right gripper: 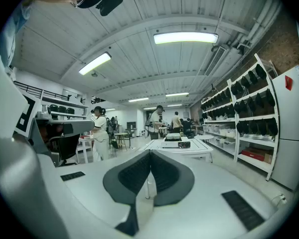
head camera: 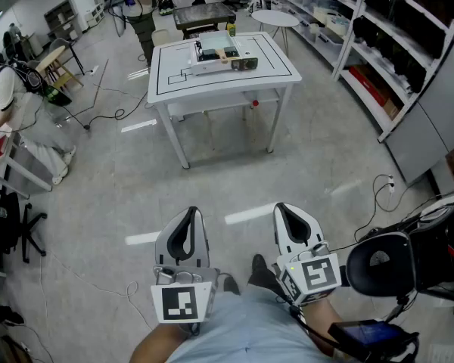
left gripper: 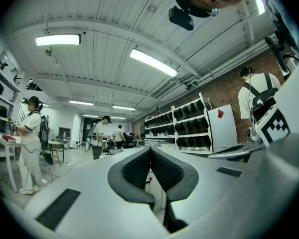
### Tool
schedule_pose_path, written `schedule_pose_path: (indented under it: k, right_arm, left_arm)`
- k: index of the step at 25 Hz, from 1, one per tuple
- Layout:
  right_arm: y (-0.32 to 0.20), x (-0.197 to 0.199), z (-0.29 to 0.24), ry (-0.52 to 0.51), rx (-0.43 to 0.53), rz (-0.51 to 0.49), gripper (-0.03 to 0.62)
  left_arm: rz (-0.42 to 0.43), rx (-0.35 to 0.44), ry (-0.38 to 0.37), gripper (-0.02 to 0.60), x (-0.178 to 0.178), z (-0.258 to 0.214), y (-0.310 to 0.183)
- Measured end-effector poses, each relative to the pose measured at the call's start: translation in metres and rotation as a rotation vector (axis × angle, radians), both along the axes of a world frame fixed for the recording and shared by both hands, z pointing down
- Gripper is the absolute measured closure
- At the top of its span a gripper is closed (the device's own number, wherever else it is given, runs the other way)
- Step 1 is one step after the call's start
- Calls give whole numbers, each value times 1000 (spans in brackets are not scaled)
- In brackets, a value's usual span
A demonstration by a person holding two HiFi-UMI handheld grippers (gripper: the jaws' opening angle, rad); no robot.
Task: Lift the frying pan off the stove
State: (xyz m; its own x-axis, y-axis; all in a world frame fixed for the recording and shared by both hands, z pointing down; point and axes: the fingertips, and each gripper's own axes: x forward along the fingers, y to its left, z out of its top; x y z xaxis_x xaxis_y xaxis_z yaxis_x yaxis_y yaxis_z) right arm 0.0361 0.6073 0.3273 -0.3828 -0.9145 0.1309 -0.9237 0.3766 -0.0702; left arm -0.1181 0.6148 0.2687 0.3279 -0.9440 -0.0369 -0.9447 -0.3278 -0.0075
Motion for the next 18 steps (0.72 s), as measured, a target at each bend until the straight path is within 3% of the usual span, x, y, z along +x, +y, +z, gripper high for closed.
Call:
schedule_pose_path:
  k: [10,18]
  right_arm:
    - [-39,21,19,0,-25,-17,548]
    - [-96,80,30,-49,-72,-32,545]
  left_arm:
    - [-5,-53,-5,565,24,22,-40]
    - [-31,-96,-31,565,79,29,-90]
